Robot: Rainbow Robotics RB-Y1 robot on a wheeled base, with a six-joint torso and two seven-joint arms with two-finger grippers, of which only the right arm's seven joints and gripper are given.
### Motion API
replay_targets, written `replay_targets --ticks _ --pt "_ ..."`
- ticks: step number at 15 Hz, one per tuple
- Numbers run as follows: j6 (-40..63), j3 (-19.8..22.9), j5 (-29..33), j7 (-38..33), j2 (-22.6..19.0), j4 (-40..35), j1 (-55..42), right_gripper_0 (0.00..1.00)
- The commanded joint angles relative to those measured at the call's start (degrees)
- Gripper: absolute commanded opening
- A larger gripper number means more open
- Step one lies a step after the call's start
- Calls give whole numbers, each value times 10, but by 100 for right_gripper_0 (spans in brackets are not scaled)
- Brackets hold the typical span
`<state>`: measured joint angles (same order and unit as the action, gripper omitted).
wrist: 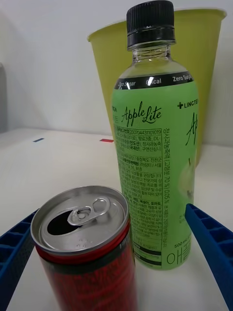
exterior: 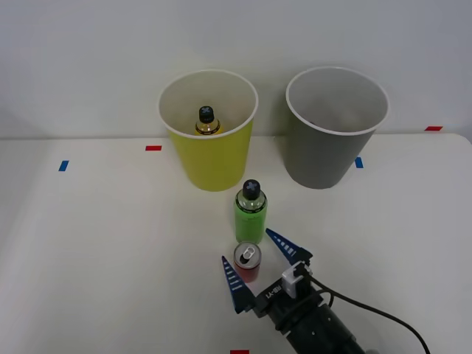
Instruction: Put cans in the gray bin, plastic bottles in the light green bin
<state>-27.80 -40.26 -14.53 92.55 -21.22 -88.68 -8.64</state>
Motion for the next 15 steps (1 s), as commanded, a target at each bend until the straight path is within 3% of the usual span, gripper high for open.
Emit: replay_targets --ticks 1,14,15 --pt "0 0 3 1 -4 0 4 100" --pt "5 -10 21 17 -19 0 5 100" --pt "5 -10 22 18 -19 0 6 88"
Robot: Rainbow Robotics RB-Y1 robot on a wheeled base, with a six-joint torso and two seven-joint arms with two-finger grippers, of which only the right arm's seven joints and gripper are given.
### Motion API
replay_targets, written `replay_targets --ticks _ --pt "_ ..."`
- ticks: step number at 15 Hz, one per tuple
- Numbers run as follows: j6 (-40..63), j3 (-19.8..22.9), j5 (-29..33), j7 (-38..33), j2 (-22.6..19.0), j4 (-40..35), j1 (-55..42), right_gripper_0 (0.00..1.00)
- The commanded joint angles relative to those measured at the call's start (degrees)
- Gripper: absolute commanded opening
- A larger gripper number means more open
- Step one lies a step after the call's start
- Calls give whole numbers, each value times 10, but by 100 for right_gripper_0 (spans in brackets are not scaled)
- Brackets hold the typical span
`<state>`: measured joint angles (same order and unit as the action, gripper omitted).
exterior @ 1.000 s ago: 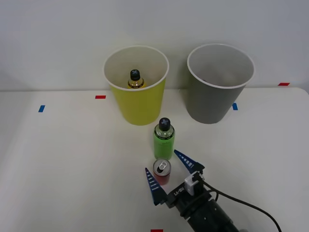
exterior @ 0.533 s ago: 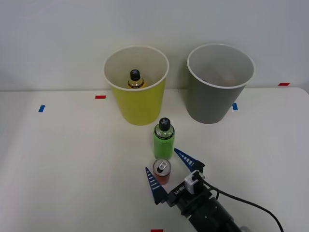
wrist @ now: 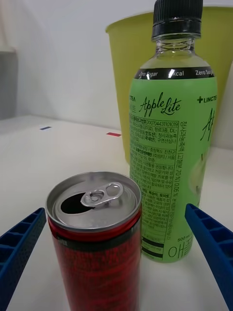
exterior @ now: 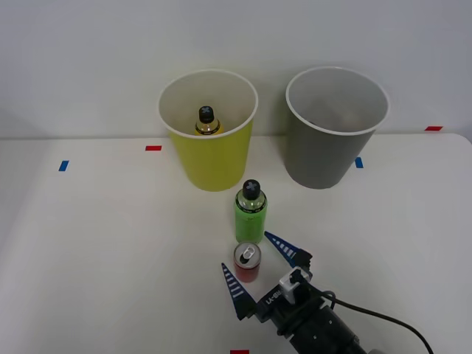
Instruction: Put cans in the gray bin, plastic bottles in the light green bin
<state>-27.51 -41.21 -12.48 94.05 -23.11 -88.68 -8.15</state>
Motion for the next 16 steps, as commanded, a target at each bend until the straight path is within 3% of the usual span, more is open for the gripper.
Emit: replay_targets --ticks 1,2,3,13,16 --pt "3 -1 4 7 0 0 1 63" --pt "2 -1 5 9 0 0 1 28" --pt "2 -1 5 10 0 0 2 12" --pt "2 0 -5 4 3 -1 0 7" --pt "-50 1 -16 -5 -12 -1 -14 5"
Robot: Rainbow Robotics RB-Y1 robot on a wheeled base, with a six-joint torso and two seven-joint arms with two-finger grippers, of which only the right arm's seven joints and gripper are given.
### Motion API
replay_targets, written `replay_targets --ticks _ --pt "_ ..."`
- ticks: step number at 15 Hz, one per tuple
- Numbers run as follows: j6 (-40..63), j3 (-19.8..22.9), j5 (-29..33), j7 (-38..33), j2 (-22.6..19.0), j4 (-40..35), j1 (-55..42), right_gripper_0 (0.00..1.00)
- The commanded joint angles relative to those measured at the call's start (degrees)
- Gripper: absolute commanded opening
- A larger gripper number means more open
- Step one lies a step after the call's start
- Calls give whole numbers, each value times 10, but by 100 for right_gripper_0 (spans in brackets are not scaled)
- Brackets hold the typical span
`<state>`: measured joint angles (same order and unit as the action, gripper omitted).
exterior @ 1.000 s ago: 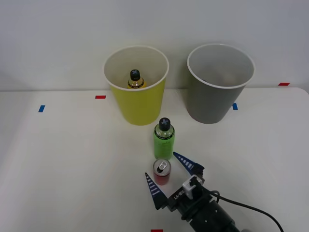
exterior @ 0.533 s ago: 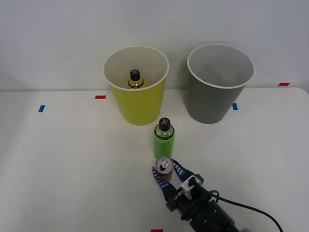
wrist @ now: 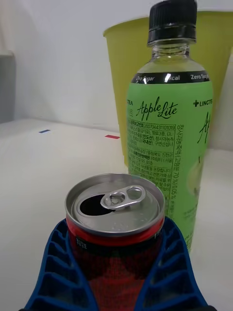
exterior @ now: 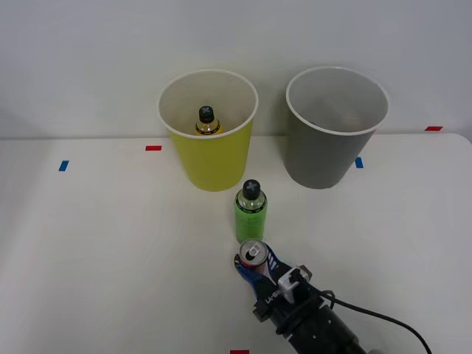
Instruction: Put cans in the gray bin, plastic bottles in the light green bin
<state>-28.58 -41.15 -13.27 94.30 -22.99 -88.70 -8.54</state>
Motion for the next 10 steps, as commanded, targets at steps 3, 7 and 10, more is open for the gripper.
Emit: replay_targets --ticks 3,7,10 --pt "-40 10 -22 -47 -49 -78 -46 3" --pt "82 68 -28 -140 -120 -265 -95 2" --pt "114 130 -33 -214 -141 -330 -107 2"
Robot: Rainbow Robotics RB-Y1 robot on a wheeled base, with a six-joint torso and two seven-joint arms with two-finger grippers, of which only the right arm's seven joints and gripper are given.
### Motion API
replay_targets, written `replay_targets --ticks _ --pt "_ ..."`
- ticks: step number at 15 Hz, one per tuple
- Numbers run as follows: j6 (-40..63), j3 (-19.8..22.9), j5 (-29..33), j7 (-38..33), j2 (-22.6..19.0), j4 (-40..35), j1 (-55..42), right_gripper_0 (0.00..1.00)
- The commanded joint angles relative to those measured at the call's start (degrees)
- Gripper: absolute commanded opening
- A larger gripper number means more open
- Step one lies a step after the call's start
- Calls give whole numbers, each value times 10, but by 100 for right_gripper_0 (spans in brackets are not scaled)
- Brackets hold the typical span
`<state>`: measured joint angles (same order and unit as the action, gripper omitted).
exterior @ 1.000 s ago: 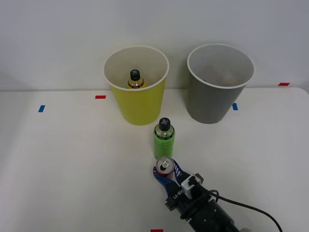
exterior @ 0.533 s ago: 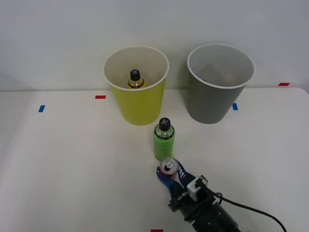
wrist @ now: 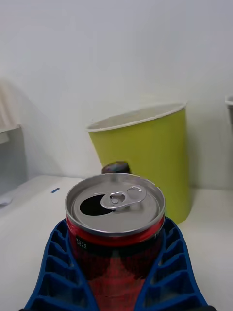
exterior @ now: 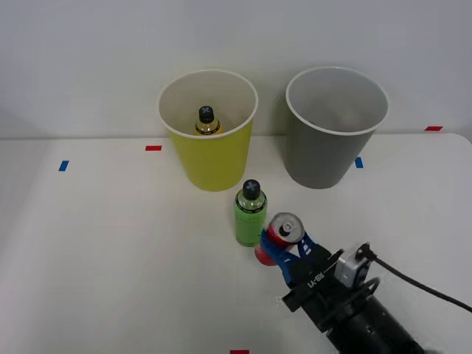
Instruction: Put cans in the gray bin, plastic bottles in the light green bin
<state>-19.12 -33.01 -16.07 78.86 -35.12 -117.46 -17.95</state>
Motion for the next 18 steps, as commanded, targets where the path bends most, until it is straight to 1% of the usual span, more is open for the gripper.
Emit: replay_targets --ticks 1,3,5,7,9,11,13,14,15,16,18 --pt "20 70 -5 -87 -20 -54 -12 2" --pt "21 102 -6 -136 -16 -72 -11 1" --pt "35 131 -7 -186 4 -87 4 0" --pt "109 161 -9 -193 40 -116 30 0" --pt "199 199 -16 -199 87 -148 70 0" --pt "268 230 -20 -205 128 -150 118 0" --pt "371 269 -15 -202 172 -150 182 0" --pt "423 287 -9 -200 187 -146 215 0" --pt "451 298 -7 -199 194 -141 238 0" --pt "463 307 -4 -203 198 -116 271 0" --pt "440 313 8 -199 206 -47 318 0"
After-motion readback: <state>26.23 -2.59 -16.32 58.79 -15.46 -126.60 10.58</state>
